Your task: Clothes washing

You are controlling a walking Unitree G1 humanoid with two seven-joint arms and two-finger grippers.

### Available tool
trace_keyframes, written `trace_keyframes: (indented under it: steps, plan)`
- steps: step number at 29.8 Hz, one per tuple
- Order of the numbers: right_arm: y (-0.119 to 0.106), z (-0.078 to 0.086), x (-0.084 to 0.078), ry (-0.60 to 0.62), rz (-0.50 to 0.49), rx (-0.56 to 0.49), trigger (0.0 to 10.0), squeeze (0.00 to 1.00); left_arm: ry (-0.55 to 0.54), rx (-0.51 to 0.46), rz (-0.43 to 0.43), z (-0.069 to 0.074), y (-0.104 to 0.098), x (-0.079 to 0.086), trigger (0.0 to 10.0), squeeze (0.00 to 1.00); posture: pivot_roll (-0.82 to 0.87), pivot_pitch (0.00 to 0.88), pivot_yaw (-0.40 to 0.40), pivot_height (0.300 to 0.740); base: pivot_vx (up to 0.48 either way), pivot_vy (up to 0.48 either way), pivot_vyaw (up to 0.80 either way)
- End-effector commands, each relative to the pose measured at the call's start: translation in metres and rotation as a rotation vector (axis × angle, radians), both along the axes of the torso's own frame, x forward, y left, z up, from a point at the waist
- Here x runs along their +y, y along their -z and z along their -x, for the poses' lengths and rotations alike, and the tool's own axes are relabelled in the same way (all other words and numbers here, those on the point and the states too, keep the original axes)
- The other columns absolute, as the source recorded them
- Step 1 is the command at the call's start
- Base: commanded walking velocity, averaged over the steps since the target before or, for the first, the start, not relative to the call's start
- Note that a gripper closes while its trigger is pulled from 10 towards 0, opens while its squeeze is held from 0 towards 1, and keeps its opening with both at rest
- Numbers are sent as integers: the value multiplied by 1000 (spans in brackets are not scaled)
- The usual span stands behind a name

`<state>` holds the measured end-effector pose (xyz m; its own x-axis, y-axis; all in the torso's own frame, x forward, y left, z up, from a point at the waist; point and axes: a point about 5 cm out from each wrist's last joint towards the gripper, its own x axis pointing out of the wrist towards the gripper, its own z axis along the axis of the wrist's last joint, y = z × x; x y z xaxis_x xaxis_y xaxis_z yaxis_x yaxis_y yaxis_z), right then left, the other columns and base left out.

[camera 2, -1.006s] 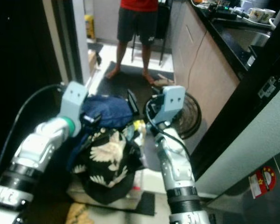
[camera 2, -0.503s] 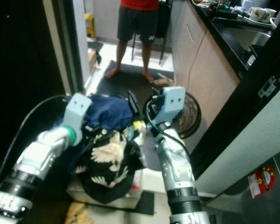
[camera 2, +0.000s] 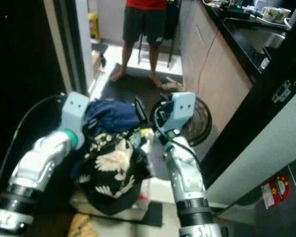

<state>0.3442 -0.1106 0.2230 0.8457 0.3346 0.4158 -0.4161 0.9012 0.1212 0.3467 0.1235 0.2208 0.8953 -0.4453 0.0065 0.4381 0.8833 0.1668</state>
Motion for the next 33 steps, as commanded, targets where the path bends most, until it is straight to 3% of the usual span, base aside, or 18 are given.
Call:
trace_keyframes:
  steps: [1,2,5,7,8,12,13,14,16,17,19,24,25,26,27,30,32,33]
  plan:
    - [3,0,-1,4,2,7,10000,0,127,-164,46,15,-31,-15,0,0,37,71,-46,740,0,0,0]
    - [3,0,-1,4,1,6,10000,0,192,-264,75,27,-51,-21,10000,0,40,69,-47,740,0,0,0]
    - [3,0,-1,4,1,6,10000,0,192,-264,75,27,-51,-21,10000,0,40,69,-47,740,0,0,0]
    - [2,-1,0,-1,0,3,10000,0,254,-453,127,45,-94,-27,10000,0,52,60,-52,740,0,0,0]
    - [2,-1,0,-1,0,3,10000,0,254,-453,127,45,-94,-27,10000,0,52,60,-52,740,0,0,0]
    - [1,-2,3,-12,-2,1,10000,0,273,-612,175,59,-134,-28,10000,0,56,57,-55,740,0,0,0]
    - [1,-3,5,-19,-4,-1,10000,0,242,-701,190,63,-154,-26,10000,0,60,54,-58,740,0,0,0]
    - [1,-3,5,-19,-4,-1,10000,0,242,-701,190,63,-154,-26,10000,0,60,54,-58,740,0,0,0]
    - [-1,-4,7,-22,-11,-9,10000,0,93,-858,312,65,-201,-9,10000,0,64,50,-56,740,0,0,0]
    - [-1,-4,7,-22,-11,-9,10000,0,93,-858,312,65,-201,-9,10000,0,64,50,-56,740,0,0,0]
    - [-4,-4,7,-9,-29,-20,10000,0,107,-842,460,66,-217,0,10000,0,62,47,-44,740,0,0,0]
    - [-9,-2,3,10,-44,-42,10000,0,208,-715,382,64,-195,-7,10000,0,50,49,-31,740,0,0,0]
    - [-13,-1,0,20,-49,-59,10000,0,246,-611,382,63,-178,-10,10000,0,47,49,-30,740,0,0,0]
    - [-13,-1,0,20,-49,-59,10000,0,246,-611,382,63,-178,-10,10000,0,47,49,-30,740,0,0,0]
    - [-21,3,-5,38,-58,-94,10000,0,247,-427,476,59,-148,-9,10000,0,36,47,-21,740,0,0,0]
    - [-27,6,-9,42,-62,-120,10000,0,236,-363,553,57,-136,-3,10000,0,35,44,-24,740,0,0,0]
    - [-29,6,-9,42,-59,-127,10000,0,237,-361,560,57,-136,-2,10000,0,37,43,-26,740,0,0,0]
    - [-31,7,-9,37,-53,-135,10000,0,247,-371,505,59,-134,-2,10000,0,42,40,-30,740,0,0,0]
